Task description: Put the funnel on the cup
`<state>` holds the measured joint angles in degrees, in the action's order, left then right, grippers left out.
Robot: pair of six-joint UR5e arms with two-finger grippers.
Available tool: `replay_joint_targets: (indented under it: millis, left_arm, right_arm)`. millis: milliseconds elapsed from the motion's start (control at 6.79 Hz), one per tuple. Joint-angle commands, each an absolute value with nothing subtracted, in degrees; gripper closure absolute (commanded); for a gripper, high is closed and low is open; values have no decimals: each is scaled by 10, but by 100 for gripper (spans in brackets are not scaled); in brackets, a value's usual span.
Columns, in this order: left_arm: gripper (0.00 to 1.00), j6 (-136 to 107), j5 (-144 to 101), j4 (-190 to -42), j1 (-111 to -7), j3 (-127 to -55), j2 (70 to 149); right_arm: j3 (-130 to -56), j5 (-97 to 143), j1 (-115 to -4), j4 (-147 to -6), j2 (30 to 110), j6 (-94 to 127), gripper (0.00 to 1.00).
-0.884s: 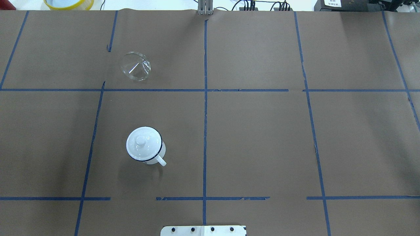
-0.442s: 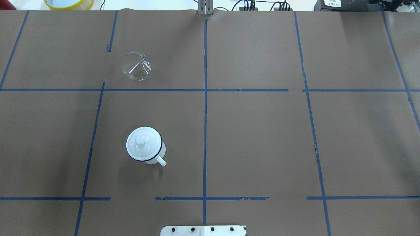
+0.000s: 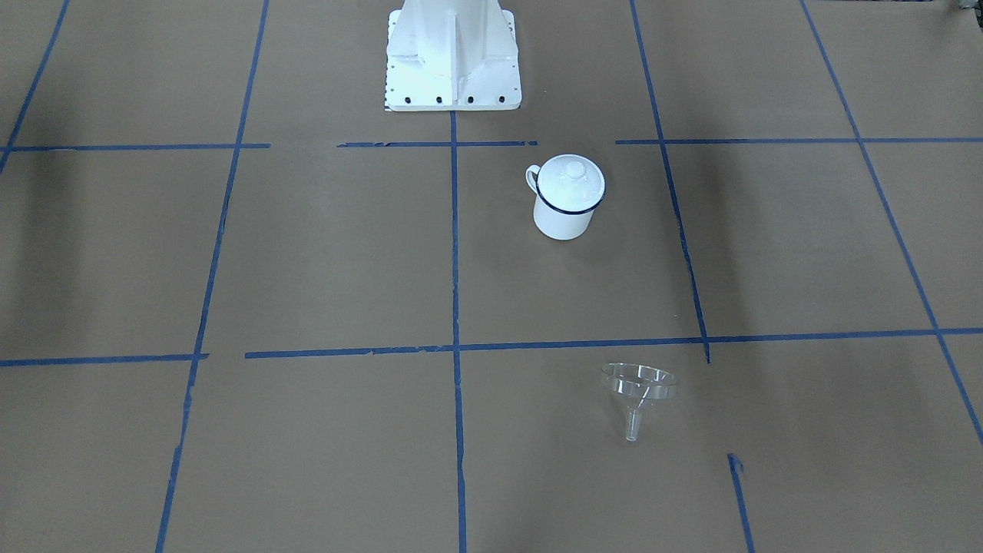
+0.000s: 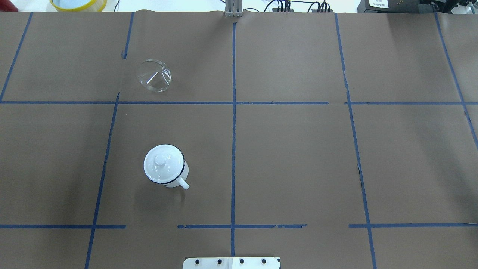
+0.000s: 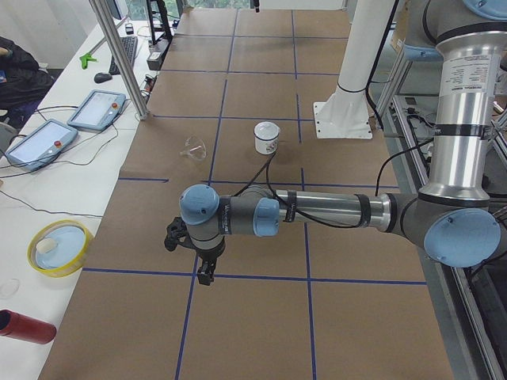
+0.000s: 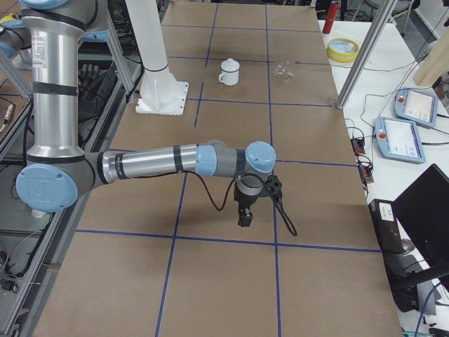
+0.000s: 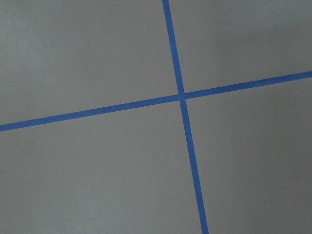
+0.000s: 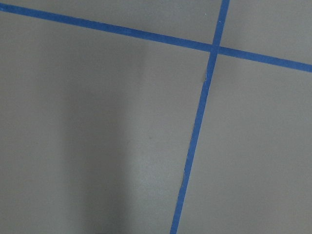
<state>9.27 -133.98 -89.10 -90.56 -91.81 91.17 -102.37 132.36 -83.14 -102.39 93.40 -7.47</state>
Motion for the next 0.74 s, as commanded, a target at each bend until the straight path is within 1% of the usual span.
replay_joint_targets:
  millis: [0, 147, 295, 442, 589]
  left_arm:
    - [0, 20, -1339, -891, -904, -930, 940]
    - [0, -55, -1340, -890, -902, -977, 947]
    - [0, -96, -1340, -866, -877, -1039, 947]
    - [0, -165, -1340, -848, -821, -1111, 948]
    - [0, -257, -1335, -847, -767, -1154, 969]
  right_arm:
    - [-1024, 1324, -831, -1024, 934, -75, 0]
    - [-1024, 1324, -831, -1024, 934, -75, 0]
    - [-1024, 1324, -831, -1024, 934, -75, 0]
    - [-1024, 1324, -831, -1024, 934, -75, 0]
    - [-1024, 1324, -831, -1024, 934, -75, 0]
